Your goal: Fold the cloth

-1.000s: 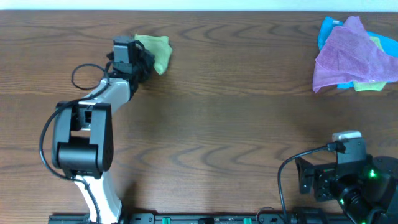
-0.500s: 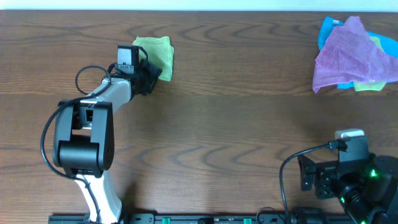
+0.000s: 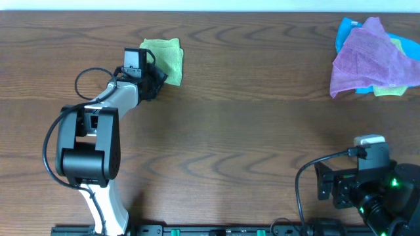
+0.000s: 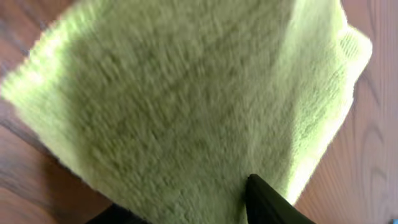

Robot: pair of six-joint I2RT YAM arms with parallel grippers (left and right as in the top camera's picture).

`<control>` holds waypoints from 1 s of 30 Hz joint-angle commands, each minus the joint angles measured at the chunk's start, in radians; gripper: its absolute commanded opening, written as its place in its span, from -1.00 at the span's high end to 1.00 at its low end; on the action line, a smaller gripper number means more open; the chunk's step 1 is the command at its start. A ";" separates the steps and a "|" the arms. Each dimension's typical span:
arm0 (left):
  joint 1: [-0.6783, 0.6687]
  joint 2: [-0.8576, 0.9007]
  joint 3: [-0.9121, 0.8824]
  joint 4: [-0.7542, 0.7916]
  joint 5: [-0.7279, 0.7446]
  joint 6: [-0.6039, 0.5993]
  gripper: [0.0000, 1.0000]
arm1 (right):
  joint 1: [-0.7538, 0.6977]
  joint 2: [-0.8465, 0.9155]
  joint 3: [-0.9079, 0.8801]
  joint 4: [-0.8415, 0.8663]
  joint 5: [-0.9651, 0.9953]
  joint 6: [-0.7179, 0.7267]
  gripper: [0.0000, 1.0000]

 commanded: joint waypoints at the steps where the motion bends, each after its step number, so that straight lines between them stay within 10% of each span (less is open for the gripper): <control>1: 0.002 0.029 0.013 0.031 -0.070 0.025 0.10 | 0.015 -0.006 -0.006 0.002 0.010 0.018 -0.99; 30: -0.008 0.190 0.020 0.351 -0.056 -0.118 0.13 | 0.015 0.010 -0.006 0.005 0.055 0.018 -0.99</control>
